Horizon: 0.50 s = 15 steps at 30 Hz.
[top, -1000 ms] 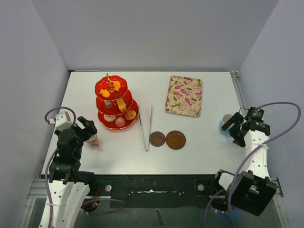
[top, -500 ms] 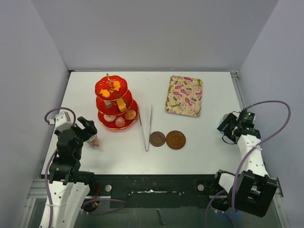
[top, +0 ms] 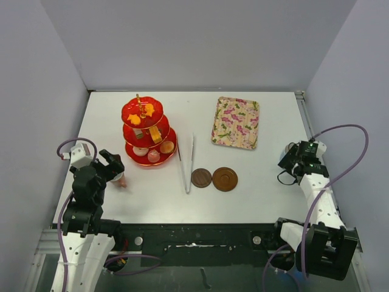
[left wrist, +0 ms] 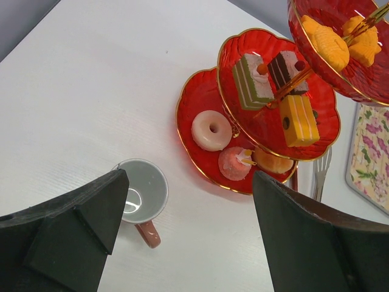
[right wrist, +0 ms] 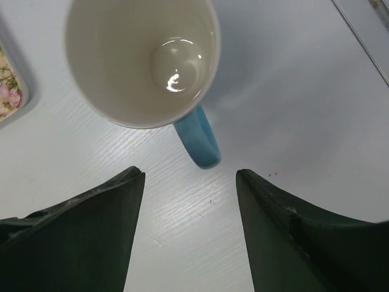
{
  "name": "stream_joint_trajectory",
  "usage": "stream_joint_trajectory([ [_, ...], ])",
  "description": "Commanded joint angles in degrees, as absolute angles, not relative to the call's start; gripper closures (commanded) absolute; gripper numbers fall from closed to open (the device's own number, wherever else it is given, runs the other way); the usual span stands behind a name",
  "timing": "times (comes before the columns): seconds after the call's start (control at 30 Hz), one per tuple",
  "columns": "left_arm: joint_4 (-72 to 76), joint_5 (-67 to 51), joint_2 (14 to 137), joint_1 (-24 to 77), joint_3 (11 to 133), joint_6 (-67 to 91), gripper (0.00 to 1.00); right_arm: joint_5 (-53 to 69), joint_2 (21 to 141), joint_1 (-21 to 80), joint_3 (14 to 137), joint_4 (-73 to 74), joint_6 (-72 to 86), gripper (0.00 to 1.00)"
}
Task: Serve the afternoon tea
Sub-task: Pick up the cup at the center of the board.
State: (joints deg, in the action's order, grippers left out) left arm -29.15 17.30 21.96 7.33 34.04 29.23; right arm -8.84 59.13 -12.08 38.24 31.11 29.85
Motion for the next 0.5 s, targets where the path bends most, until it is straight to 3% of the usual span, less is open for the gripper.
stream_joint_trajectory([
  [0.0, -25.0, 16.4, 21.4, 7.0, 34.4, 28.0, 0.19, -13.4, 59.7, -12.3, 41.4, 30.0, 29.7, 0.37],
  [0.47, -24.9, 16.3, 21.5, 7.0, 34.3, 27.7, 0.19, -6.8, 61.4, -12.6, 33.0, 10.7, 14.0, 0.48],
])
